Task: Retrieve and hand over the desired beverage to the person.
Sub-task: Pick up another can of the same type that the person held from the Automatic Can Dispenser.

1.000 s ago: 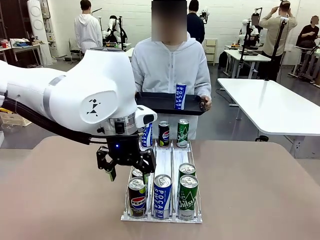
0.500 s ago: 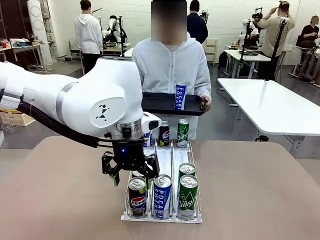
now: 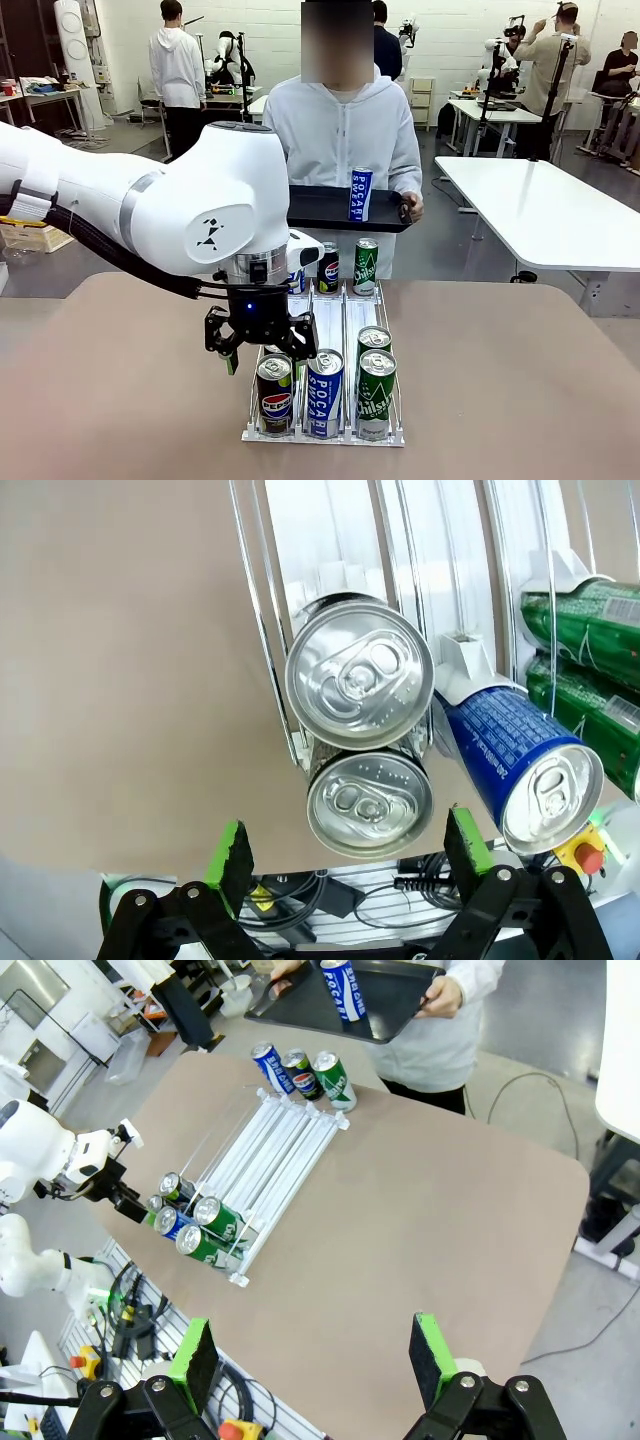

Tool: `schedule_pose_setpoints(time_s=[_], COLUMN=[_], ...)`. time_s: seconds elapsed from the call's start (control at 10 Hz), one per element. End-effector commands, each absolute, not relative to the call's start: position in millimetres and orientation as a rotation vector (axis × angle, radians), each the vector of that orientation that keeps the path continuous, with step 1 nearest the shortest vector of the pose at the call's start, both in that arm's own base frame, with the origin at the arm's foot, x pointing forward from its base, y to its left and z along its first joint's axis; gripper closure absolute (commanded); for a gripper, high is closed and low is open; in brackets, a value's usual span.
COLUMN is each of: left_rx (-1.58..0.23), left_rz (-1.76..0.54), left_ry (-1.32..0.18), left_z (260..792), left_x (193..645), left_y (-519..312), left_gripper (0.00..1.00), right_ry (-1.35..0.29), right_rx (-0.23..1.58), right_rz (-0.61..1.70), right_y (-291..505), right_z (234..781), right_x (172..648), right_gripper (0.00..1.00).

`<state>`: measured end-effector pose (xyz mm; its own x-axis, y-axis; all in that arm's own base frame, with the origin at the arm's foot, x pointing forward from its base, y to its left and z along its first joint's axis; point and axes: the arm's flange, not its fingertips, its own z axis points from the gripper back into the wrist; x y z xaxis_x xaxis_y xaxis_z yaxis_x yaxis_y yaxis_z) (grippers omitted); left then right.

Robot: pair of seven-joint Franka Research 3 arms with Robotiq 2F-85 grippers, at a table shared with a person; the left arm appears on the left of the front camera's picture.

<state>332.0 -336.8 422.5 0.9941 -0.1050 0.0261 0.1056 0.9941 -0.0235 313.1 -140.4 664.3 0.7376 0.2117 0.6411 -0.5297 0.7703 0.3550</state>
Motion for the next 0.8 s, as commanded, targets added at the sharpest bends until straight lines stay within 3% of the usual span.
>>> schedule_pose_setpoints(time_s=[0.0,0.7], left_rx=[0.002,0.020], left_rz=[-0.066,-0.009], left_ry=[-0.067,-0.094], left_z=[417,409], left_x=[336,348], left_y=[-345,-340], left_gripper=[0.00,0.00], right_ry=[-0.627,-0.627], right_rx=[0.576,0.576], right_rz=[0.437,0.437], right_y=[-140,-140], right_z=[663,663], right_x=[314,314], right_gripper=[0.00,0.00])
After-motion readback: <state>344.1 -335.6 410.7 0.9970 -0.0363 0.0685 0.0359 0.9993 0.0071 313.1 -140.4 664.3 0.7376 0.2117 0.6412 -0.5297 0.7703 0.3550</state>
